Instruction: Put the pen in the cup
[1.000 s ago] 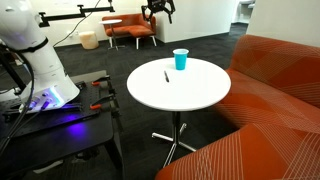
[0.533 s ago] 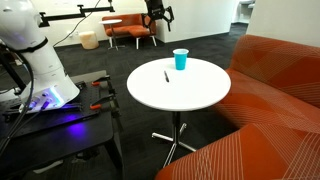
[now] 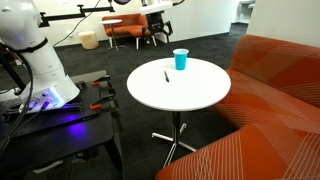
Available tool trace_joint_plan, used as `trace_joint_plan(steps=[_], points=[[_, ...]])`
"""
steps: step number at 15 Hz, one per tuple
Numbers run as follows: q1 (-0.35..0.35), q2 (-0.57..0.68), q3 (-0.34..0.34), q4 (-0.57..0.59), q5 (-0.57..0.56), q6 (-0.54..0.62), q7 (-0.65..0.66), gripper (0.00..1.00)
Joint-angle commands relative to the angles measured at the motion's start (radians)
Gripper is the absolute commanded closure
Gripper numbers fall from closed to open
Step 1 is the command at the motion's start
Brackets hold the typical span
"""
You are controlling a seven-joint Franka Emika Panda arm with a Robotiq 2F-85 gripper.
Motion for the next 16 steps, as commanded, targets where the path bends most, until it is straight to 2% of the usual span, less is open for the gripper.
trace_joint_plan(steps=[1, 5, 10, 16], points=[[-0.036, 0.055, 0.01, -0.01, -0.04, 0.1, 0.009, 0.0], [-0.057, 0.119, 0.027, -0.008, 0.044, 0.191, -0.021, 0.0], [-0.071, 0.165, 0.077, -0.006, 0.166, 0.205, -0.045, 0.0], [-0.076, 0.224, 0.076, 0.002, 0.115, 0.221, -0.035, 0.0]])
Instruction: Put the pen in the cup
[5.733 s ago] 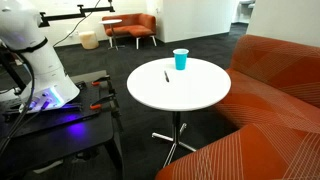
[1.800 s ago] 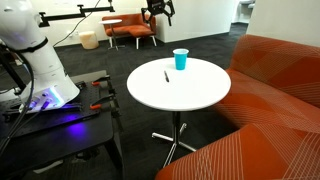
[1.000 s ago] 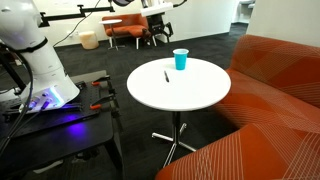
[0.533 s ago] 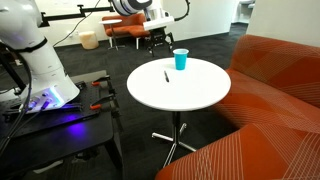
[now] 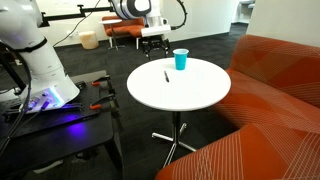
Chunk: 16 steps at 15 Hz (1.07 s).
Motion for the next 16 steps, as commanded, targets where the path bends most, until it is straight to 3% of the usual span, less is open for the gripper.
trace_joint_plan(steps=[1, 7, 16], points=[[-0.027, 0.047, 0.004, 0.012, -0.03, 0.047, -0.023, 0.0], [-0.08, 0.124, 0.017, 0.037, -0.017, 0.134, -0.065, 0.0], [-0.158, 0.22, 0.071, 0.147, 0.013, 0.114, -0.186, 0.0]])
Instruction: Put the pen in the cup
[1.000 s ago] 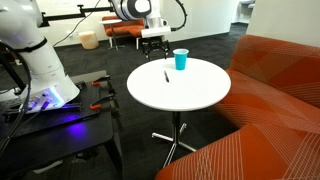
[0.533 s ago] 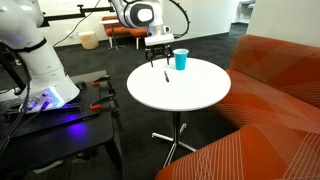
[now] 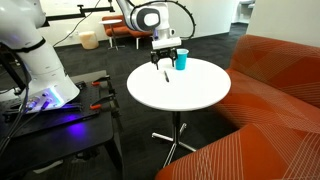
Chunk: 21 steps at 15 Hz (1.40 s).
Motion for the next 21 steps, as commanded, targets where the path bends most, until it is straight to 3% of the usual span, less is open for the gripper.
trace_joint_plan(steps=[1, 21], points=[[-0.036, 0.045, 0.033, 0.057, 0.025, -0.005, -0.058, 0.0], [-0.077, 0.154, 0.078, 0.129, 0.037, -0.018, -0.075, 0.0]])
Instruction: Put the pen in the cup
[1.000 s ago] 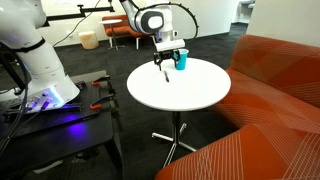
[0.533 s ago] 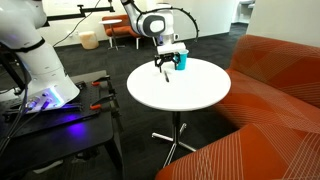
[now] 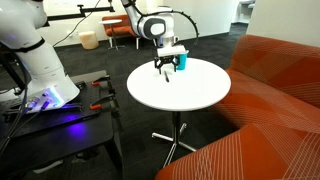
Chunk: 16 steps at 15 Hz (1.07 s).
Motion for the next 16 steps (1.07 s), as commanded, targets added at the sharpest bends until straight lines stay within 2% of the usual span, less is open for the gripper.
trace_joint_plan(steps=[1, 5, 12, 14, 16], points=[[-0.024, 0.014, 0.024, 0.021, 0.025, -0.017, -0.034, 0.0], [-0.028, 0.025, 0.03, 0.028, 0.026, -0.023, -0.038, 0.0], [-0.04, 0.05, 0.047, 0.045, 0.027, -0.028, -0.042, 0.13], [-0.043, 0.054, 0.049, 0.048, 0.028, -0.028, -0.043, 0.37], [-0.045, 0.053, 0.051, 0.051, 0.03, -0.027, -0.042, 0.47]])
